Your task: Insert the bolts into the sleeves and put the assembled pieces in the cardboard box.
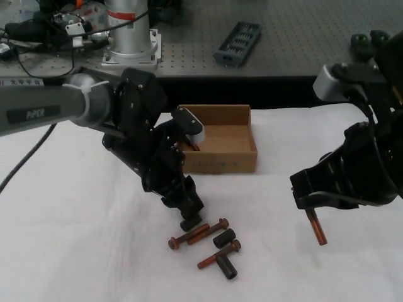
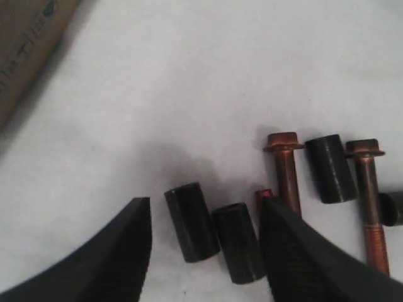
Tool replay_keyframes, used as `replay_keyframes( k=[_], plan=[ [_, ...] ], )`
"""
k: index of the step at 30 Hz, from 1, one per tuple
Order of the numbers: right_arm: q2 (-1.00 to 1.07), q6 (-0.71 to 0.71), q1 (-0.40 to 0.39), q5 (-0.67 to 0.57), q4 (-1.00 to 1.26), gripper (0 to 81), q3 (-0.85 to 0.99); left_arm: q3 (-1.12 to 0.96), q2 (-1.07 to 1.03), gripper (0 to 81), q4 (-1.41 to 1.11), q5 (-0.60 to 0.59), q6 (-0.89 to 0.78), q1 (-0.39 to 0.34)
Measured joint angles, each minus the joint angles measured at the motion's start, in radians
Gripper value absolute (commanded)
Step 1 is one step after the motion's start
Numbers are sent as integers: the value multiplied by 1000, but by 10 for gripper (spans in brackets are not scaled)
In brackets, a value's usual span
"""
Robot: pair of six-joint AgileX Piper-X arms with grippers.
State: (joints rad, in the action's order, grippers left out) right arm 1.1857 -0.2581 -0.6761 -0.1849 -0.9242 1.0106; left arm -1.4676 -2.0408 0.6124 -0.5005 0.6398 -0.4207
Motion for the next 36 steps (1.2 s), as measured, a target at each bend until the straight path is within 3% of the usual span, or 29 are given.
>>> replay_keyframes(
  k=[28,36],
  plan=[
    [0,27,11,-1,0,19,0,-10,-69,384,-53,63,7,0],
    [0,28,11,-1,0,19,0,-20,-78,157,-61,64,34,3]
  ],
)
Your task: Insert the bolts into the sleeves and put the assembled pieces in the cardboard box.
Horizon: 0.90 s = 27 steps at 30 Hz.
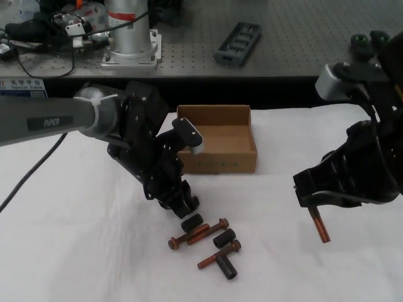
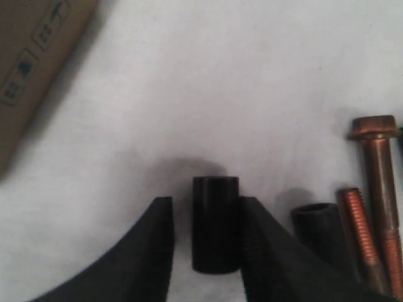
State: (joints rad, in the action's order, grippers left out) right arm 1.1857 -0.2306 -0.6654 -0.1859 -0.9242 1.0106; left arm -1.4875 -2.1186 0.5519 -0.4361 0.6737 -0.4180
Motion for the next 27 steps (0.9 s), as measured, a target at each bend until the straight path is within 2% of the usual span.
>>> replay_keyframes(
  k=[5,13,18,27],
  plan=[
    [0,0,0,0,0,19,0,0,-1,10,7,8,38,0],
    [0,0,11,0,2,19,0,-37,-1,6,111,44,79,-18],
    [-3,0,58,-2,29,19,2,-37,28,6,197,48,55,-38],
    [-17,-33,88,-37,160,19,6,-37,185,6,352,-71,-44,-44]
  ],
)
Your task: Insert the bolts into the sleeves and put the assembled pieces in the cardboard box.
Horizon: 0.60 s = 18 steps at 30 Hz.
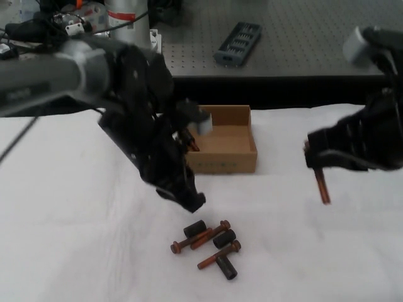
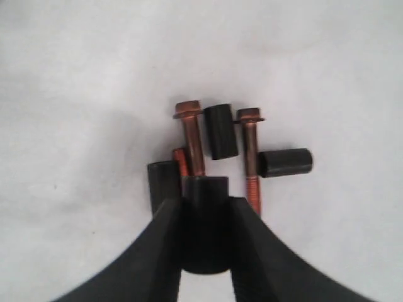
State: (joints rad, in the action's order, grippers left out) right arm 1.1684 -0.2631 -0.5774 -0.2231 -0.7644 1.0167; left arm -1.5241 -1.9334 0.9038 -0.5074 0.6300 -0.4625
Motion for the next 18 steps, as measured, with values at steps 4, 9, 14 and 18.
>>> replay_keyframes(
  k=[4,9,14,18],
  plan=[
    [0,-72,0,-34,67,19,0,2,56,6,26,-50,-27,0],
    [0,-161,0,-61,200,19,0,49,168,6,39,-195,-63,0],
    [0,-233,0,-68,321,19,0,208,359,6,-52,-357,-118,0],
    [2,-260,0,-70,353,19,0,327,451,6,-217,-430,-222,0]
  ],
)
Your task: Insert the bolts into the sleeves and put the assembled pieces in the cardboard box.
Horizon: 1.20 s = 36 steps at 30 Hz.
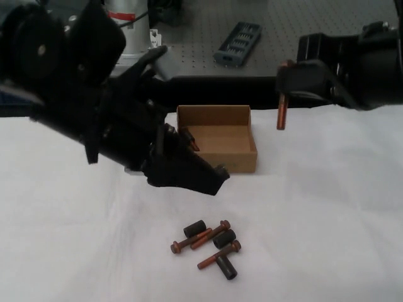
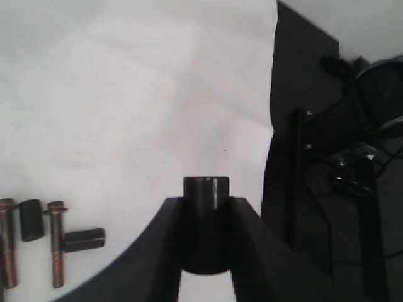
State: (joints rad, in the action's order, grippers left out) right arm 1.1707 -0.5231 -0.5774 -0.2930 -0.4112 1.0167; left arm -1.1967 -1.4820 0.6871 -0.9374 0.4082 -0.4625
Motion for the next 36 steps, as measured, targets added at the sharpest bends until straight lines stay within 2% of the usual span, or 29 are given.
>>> replay_keyframes(
  k=[11,17,36],
  plan=[
    [69,-86,0,-40,143,19,0,213,136,6,-543,-14,-453,13],
    [113,-159,0,-86,241,19,0,266,146,6,-828,-6,-688,70],
    [124,-225,0,-98,365,19,0,278,146,6,-847,-4,-704,75]
  ],
)
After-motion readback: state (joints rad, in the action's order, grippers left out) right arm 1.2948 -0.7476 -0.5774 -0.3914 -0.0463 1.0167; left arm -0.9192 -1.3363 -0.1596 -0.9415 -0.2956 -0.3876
